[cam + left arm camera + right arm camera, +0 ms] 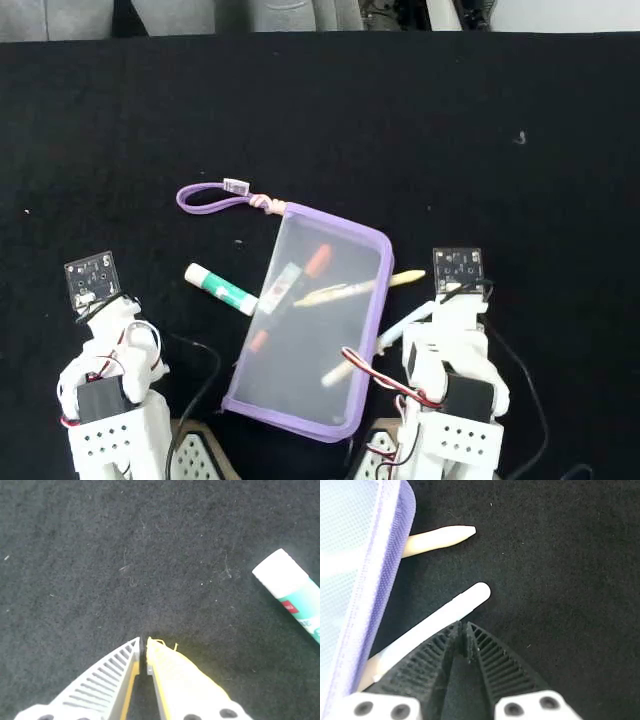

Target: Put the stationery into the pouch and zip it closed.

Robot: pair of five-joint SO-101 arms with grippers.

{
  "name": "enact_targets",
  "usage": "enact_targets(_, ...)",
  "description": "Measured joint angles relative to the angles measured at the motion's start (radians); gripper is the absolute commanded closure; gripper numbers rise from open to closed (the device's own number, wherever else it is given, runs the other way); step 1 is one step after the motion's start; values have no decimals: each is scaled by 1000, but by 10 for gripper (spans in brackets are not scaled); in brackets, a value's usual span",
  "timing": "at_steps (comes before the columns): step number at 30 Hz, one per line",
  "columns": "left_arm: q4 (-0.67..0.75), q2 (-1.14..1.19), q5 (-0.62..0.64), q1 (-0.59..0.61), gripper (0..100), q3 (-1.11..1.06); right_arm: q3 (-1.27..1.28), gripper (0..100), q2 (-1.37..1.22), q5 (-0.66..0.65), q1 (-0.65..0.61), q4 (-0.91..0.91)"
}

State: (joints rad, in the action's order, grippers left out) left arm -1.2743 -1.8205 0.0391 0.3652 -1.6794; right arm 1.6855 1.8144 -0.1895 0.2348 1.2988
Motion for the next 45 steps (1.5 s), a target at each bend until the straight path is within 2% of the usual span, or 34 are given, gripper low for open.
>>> enact_targets(27, 0, 0, 0, 0, 970, 0, 0, 986, 0, 8, 0, 0)
enact_targets(42, 0, 0, 0, 0, 970, 0, 0, 986, 0, 6, -44, -2)
enact_targets(45, 0, 0, 0, 0, 970, 0, -32, 986, 0, -51, -44, -83)
